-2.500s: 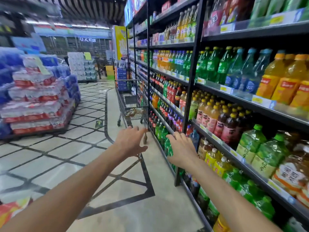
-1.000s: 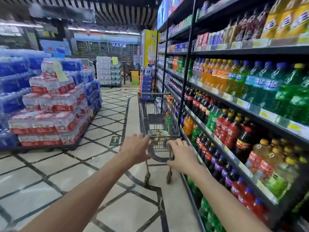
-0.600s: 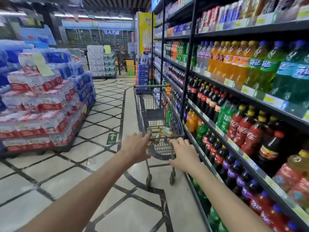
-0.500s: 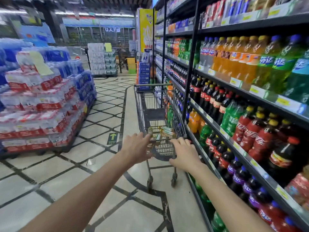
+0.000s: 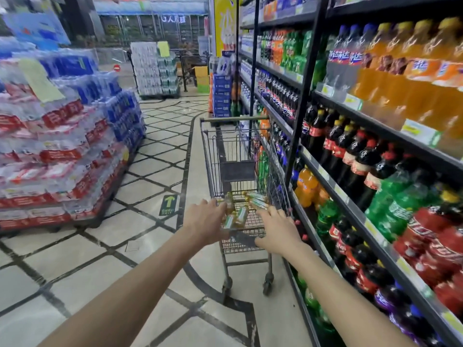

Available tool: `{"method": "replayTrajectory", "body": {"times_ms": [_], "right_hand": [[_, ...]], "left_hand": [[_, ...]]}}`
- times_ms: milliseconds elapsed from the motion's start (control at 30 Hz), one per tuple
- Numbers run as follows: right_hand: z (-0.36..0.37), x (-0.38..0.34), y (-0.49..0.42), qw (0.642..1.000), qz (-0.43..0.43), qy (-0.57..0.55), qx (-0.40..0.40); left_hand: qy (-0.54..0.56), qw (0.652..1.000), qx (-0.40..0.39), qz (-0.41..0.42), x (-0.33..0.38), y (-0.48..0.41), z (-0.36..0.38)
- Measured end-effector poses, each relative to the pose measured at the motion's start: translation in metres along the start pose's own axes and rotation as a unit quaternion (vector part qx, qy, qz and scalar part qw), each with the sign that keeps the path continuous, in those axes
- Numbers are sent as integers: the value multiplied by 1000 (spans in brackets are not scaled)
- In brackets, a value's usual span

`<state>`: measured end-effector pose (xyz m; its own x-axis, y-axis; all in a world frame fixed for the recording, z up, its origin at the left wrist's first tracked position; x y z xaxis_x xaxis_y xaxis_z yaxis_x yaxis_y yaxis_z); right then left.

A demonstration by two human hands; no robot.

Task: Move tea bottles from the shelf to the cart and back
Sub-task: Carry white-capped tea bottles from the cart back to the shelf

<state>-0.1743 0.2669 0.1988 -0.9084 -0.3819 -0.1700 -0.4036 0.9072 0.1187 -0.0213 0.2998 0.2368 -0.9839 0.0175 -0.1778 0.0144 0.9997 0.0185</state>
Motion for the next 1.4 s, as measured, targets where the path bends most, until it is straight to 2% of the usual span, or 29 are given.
{"method": "replayTrajectory", "body": {"times_ms": [633,967,1400], "right_hand": [[36,-11,-244,996,57,-36,-61],[76,27,-322,984,112,-86,-108],[164,89,-459,962,127,-112,-216]], "left_hand": [[39,996,-55,62,-99,-234,93],[18,986,-116,118,-83,-328,161],[87,961,-259,39,-74,-443,277]]}}
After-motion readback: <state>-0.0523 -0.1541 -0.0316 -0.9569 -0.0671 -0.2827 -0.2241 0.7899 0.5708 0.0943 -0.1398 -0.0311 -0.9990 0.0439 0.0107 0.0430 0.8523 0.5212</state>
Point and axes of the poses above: each hand's wrist, its own y-axis away from the middle knuckle, its own z-axis out of the palm, x = y × z, the point moved 8 cm from there along -y, towards the middle knuckle, and after that the axes turned 1 degree about y, right-handed, at the moved point
